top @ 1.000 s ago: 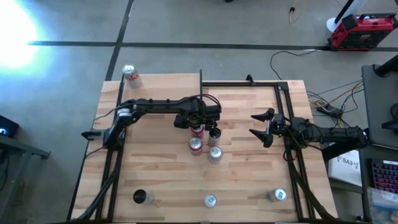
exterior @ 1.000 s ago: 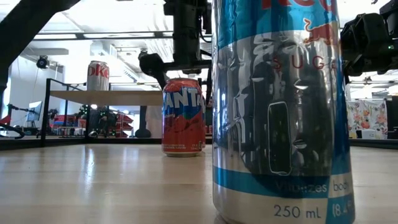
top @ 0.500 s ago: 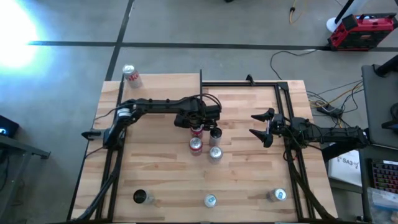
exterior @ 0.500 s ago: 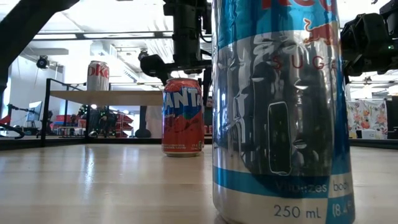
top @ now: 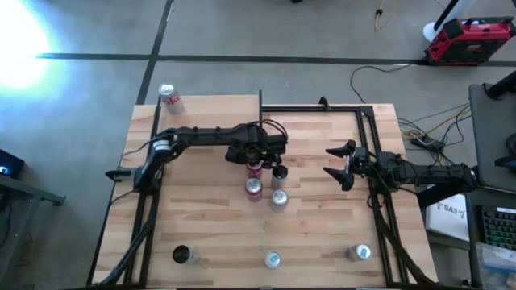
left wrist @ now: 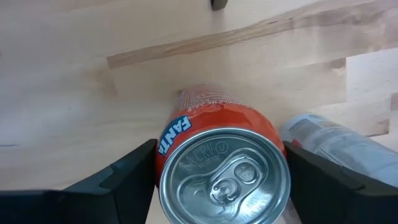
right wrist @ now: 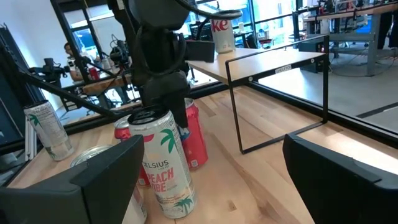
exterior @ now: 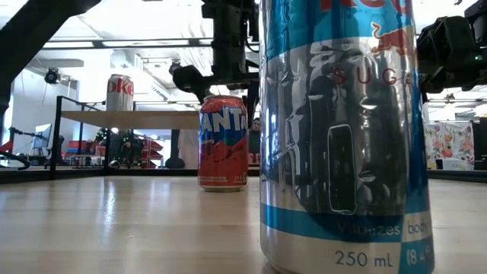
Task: Place canned beverage on shelf
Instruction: Put the top red soda can on the shelf
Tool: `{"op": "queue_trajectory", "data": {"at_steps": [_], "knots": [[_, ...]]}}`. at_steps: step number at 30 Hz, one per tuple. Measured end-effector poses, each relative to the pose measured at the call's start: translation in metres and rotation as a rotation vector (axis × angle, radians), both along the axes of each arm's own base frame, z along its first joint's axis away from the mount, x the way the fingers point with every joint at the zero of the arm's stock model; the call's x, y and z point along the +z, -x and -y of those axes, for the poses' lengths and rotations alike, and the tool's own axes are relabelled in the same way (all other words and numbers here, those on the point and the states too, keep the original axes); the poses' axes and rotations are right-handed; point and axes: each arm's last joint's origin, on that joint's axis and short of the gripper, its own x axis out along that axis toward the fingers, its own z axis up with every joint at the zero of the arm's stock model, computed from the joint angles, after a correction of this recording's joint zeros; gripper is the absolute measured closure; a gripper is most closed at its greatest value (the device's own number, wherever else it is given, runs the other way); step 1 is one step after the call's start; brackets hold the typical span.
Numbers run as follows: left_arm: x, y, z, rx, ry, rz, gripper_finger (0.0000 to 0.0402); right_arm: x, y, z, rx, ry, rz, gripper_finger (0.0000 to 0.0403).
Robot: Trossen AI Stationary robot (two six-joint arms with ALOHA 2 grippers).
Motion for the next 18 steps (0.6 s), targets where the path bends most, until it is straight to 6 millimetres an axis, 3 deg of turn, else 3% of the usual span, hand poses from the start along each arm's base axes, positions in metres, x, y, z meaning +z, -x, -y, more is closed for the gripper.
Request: {"op": "queue_trajectory", "data": {"at_steps": [13, 18], "knots": [[0.070, 0.013, 0.001, -0.001, -0.038, 0.008, 0.0119, 0.000, 0.000, 0.000, 0.000, 0.000, -0.001, 0.0035], [0.088, 0.017, 0.001, 0.002, -0.057, 0.067, 0.0119, 0.000, 0.000, 0.000, 0.000, 0.000, 0.000, 0.0035]]}}
